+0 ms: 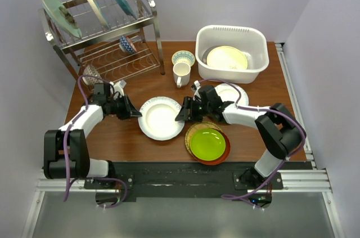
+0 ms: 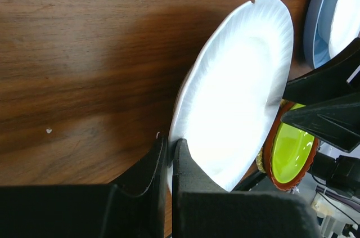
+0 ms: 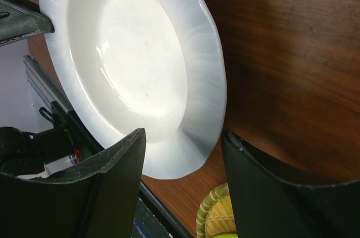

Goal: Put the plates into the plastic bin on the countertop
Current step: Pick up the plate at the center of the board.

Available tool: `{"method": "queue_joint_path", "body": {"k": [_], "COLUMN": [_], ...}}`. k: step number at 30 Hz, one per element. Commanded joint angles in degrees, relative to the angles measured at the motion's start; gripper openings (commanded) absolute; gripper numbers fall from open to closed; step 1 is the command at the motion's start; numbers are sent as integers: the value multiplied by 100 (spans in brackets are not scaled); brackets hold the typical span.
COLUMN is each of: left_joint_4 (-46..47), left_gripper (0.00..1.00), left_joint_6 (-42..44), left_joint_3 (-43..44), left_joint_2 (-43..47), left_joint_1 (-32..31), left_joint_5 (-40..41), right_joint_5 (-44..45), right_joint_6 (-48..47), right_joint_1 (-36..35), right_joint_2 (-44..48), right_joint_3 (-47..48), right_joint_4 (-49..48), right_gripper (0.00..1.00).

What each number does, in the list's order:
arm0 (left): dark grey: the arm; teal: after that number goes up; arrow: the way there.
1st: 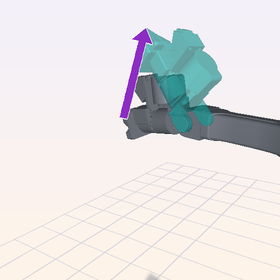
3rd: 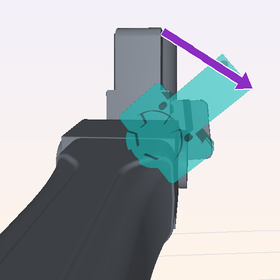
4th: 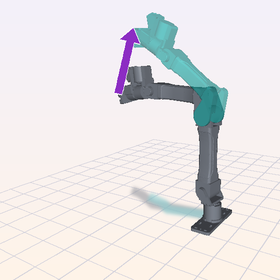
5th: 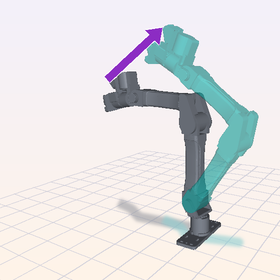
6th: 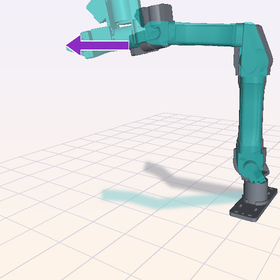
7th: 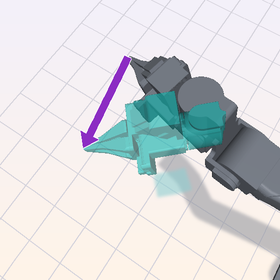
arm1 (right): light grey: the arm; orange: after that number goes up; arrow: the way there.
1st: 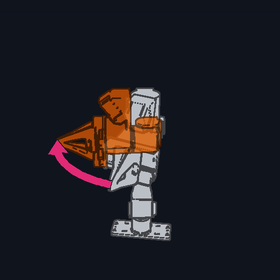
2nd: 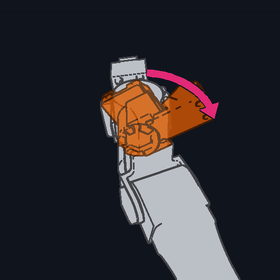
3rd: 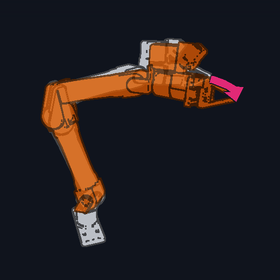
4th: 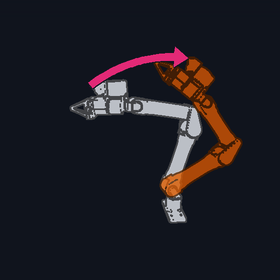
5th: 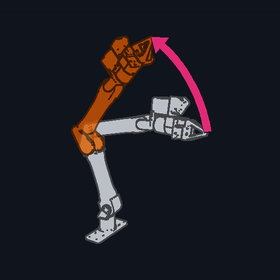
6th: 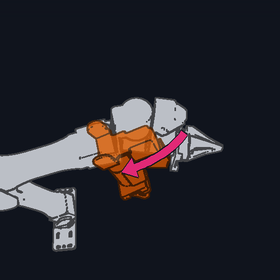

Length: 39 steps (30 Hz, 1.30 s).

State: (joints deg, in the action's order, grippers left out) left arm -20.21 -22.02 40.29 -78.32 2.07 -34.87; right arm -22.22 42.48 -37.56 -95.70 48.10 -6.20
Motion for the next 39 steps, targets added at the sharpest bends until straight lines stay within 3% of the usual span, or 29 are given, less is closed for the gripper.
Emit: {"method": "queue_joint_path", "body": {"k": [1,10,18,30,39], "left_joint_4": [-150,-150,-98,157,280], "left_gripper": [0,0,0,0,0], "left_joint_6": [163,181,198,207,225], "left_joint_3": [66,66,58,-39,-109], "left_joint_2": [-227,-333,-271,36,28], "left_joint_1": [31,31,31,22,-57], "left_joint_5": [692,675,526,78,-257], "right_joint_5": [-36,-731,-933,-1267,-1162], "right_joint_6": [102,735,858,1131,1623], "right_joint_1": [-23,-23,-67,-137,-208], "right_joint_2": [7,25,245,227,-387], "right_joint_3": [244,-204,-555,-872,-1021], "right_joint_4": [-548,-2181,-2991,-4143,-4873], "right_gripper": [57,47,41,38,37]}}
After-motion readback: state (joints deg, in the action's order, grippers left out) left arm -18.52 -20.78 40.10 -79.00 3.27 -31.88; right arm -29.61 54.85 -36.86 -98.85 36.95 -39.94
